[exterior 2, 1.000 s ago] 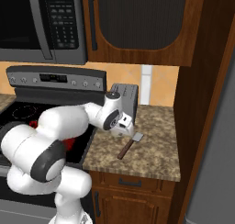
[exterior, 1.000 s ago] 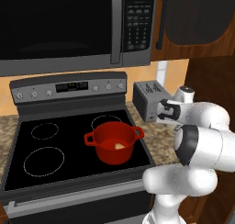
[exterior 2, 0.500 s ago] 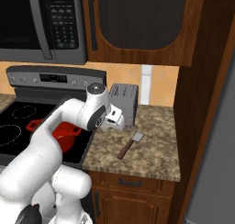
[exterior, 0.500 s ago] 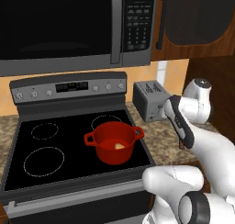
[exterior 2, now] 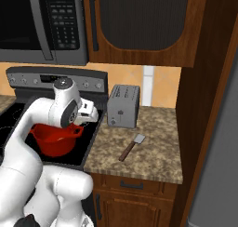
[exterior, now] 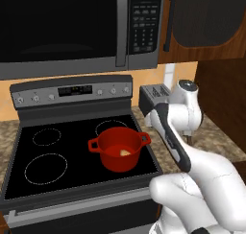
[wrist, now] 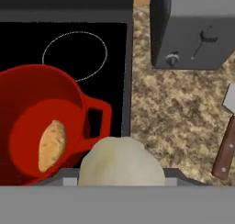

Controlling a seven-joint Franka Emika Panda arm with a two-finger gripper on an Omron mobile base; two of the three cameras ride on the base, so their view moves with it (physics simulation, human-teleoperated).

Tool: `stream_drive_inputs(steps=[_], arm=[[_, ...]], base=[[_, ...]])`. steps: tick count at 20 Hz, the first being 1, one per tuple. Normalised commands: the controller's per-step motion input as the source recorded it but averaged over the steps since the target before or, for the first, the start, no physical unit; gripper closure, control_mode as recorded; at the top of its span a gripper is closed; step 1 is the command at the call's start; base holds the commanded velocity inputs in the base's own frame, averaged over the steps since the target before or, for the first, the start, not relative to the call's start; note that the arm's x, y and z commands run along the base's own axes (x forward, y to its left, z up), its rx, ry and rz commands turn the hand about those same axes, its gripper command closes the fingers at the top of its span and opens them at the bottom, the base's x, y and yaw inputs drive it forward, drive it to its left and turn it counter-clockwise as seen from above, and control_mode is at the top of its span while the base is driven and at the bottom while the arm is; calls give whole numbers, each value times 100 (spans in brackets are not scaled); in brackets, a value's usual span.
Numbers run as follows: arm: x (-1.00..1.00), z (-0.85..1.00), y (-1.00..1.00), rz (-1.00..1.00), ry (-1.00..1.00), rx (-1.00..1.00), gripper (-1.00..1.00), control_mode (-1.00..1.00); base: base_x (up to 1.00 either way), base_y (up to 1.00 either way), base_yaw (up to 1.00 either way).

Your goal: Put the potato and garlic in the pot. Retrieve the spatula and lightly stir the vegetables in the pot.

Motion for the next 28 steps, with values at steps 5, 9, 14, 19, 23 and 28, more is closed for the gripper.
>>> stream_drive_inputs(steps=[5,9,14,19,23,28], arm=[[1,-2,100,24,20,-14,100,-100],[41,-41,99,8,25,-14,100,-100],[54,-61,63,1,11,-1,100,-100],[27,-55,22,0,2,1,100,-100],[22,-39,0,0,0,5,100,-100],[13,-37,0,0,0,4,-100,-100]], base=[[0,0,0],[0,0,0],[0,0,0],[0,0,0],[0,0,0],[0,0,0]])
